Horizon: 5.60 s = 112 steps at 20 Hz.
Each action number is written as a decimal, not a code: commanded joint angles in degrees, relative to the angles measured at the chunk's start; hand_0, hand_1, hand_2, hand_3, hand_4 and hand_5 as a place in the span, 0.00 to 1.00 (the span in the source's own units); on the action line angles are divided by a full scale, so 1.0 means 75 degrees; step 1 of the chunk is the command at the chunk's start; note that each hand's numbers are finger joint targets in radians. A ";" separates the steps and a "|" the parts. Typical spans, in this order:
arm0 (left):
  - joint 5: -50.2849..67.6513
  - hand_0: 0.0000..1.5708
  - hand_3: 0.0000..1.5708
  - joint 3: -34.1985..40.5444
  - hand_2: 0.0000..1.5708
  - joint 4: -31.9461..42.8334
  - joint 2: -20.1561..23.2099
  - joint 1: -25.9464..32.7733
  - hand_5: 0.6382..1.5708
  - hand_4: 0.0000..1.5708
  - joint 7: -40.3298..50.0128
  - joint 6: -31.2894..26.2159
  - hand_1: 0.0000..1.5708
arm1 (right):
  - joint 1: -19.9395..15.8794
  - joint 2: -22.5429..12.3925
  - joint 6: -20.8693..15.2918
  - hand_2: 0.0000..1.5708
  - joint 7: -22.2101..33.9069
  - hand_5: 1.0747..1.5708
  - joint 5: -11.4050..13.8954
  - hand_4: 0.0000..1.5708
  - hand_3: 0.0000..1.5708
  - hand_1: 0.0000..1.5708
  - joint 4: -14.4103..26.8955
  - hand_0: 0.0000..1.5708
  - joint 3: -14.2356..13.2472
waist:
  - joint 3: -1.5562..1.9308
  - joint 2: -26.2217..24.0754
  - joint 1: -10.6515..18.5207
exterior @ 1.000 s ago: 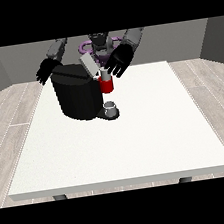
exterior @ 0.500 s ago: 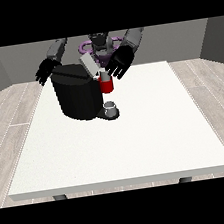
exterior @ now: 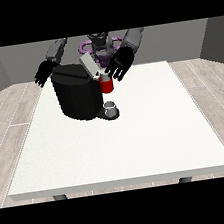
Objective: Insert the coffee pod into the coffee machine and close the lid
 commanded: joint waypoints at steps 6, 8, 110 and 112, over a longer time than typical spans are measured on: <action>-0.0106 0.67 0.61 0.0025 0.71 0.0003 0.0161 0.0107 1.00 0.23 -0.0463 0.0101 0.67 | 0.0078 0.0117 -0.0209 0.00 -0.0212 1.00 0.0180 0.27 0.00 0.00 -0.0082 0.00 0.0079 | -0.0005 0.0166 0.0137; -0.0217 0.68 0.61 0.0025 0.71 0.0134 0.0309 -0.0162 1.00 0.23 -0.0332 0.0078 0.68 | -0.0238 0.0319 -0.0371 0.00 0.0109 1.00 0.0264 0.30 0.00 0.00 -0.0323 0.00 0.0304 | -0.0007 0.0288 -0.0012; 0.5349 0.00 0.00 0.0828 0.00 -0.5511 -0.2454 0.6802 1.00 0.00 0.0263 -0.0322 0.00 | -0.2710 -0.0597 0.1703 0.00 0.0440 1.00 0.0391 0.00 0.00 0.00 0.2150 0.00 -0.0039 | -0.0008 -0.1497 0.2932; 0.5437 0.00 0.00 0.0634 0.00 -0.5784 -0.2538 0.7121 1.00 0.00 0.0508 -0.0402 0.00 | -0.2161 -0.0588 0.1926 0.00 -0.0128 1.00 0.0466 0.00 0.00 0.00 0.2334 0.00 0.0041 | -0.0007 -0.1695 0.2913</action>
